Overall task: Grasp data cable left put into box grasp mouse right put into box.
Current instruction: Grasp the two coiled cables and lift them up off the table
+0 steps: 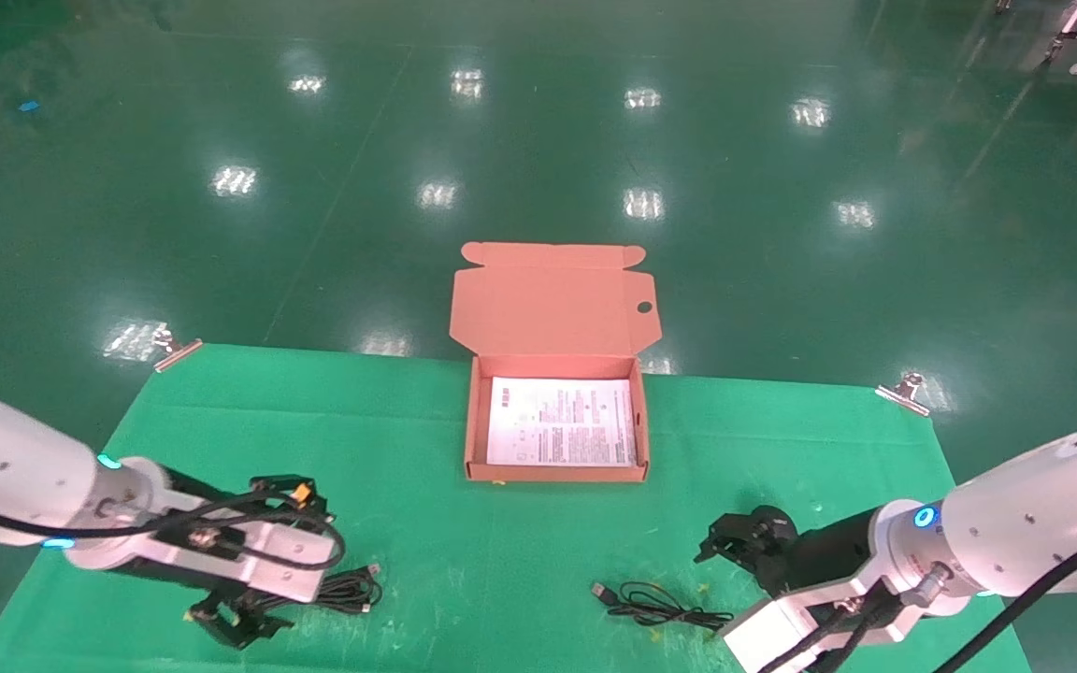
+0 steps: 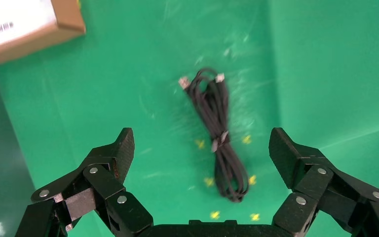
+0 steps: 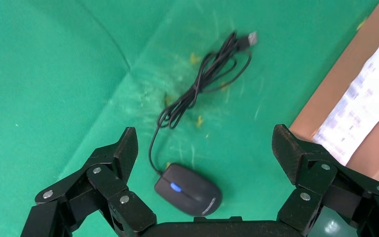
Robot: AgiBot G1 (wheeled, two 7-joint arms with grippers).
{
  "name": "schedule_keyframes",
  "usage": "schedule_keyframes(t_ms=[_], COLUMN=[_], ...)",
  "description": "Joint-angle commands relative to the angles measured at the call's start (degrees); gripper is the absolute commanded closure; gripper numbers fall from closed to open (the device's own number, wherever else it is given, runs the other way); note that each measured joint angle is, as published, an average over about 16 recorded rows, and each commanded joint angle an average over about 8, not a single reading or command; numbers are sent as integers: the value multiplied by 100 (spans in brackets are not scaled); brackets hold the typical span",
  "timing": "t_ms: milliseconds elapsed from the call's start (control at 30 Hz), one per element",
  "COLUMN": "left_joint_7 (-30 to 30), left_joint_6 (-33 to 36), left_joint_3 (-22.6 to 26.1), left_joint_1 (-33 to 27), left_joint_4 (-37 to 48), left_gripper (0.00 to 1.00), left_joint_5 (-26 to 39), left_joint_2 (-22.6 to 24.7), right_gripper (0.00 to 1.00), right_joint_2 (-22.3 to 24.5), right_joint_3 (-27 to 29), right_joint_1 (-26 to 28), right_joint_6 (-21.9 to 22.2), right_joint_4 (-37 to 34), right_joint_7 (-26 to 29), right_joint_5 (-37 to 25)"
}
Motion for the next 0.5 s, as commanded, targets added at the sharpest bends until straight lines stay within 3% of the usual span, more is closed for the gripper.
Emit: schedule_keyframes(t_ms=[33, 267, 500], left_joint_7=[-57, -344, -527], left_joint_6=[-126, -486, -889], left_joint_3=[55, 112, 14], left_joint_1=[53, 289, 472], left_joint_4=[-3, 473, 1272], left_gripper=[0, 0, 0], left_joint_5=[196, 478, 429], left_joint_2=[66, 242, 375], right_gripper=[0, 0, 0], right_joint_2=[-24, -122, -356], right_joint_3=[-39, -29, 70], right_joint_1=[-78, -432, -635], right_joint_6=[128, 655, 927], right_joint_4=[-15, -342, -1113], right_joint_7=[47, 395, 796], right_joint_5=[-162, -419, -263])
